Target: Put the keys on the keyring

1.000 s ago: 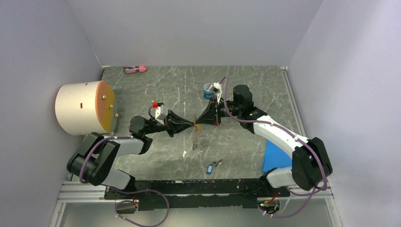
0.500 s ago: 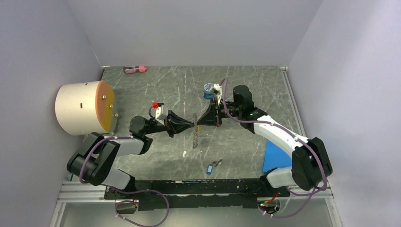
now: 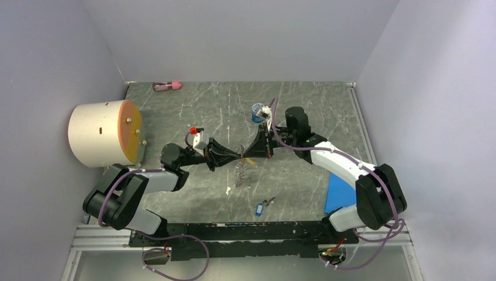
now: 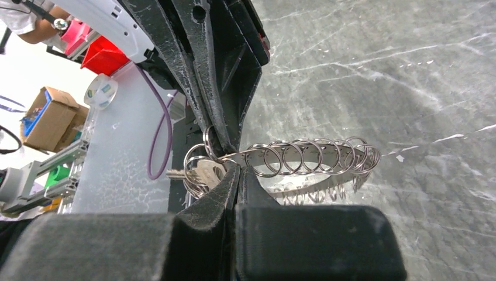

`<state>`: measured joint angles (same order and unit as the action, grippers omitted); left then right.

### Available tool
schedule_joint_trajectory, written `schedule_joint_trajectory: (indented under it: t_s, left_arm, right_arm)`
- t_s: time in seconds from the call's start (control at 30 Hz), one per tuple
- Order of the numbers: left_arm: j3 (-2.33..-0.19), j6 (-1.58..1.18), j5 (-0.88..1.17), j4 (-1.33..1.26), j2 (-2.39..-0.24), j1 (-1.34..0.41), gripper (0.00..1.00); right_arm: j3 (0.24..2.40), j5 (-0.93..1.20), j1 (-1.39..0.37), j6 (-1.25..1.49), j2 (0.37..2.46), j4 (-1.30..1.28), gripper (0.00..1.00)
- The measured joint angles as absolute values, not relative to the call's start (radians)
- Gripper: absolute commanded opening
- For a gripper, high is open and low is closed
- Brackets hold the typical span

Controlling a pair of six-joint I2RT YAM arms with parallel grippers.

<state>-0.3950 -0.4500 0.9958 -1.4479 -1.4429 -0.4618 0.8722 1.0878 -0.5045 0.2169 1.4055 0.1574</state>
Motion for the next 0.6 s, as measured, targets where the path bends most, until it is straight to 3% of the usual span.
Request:
schedule_joint_trajectory:
  t_s: [0.1, 0.27, 0.37, 0.6]
  left_arm:
    - [-0.395, -0.45, 1.001, -1.442, -1.443, -0.463, 0.03]
    - [-0.395, -0.45, 1.0, -1.434, -1.443, -0.463, 0.02]
    - [-0.395, -0.451, 1.002, -1.441, -1.443, -0.464, 0.03]
    - [-0.395, -0.451, 0.997, -1.456, -1.443, -0.463, 0.03]
  right_arm:
    - [0.878, 1.1, -0.506, 0.216, 1.432, 0.155, 0.0]
    - [0.882, 1.105, -0.505, 0.211, 1.446, 0.146, 0.39]
    - [0.882, 1.084, -0.505, 0.199, 1.441, 0.134, 0.54]
    - [0.858, 0.971, -0.502, 0.148, 1.314, 0.084, 0.65]
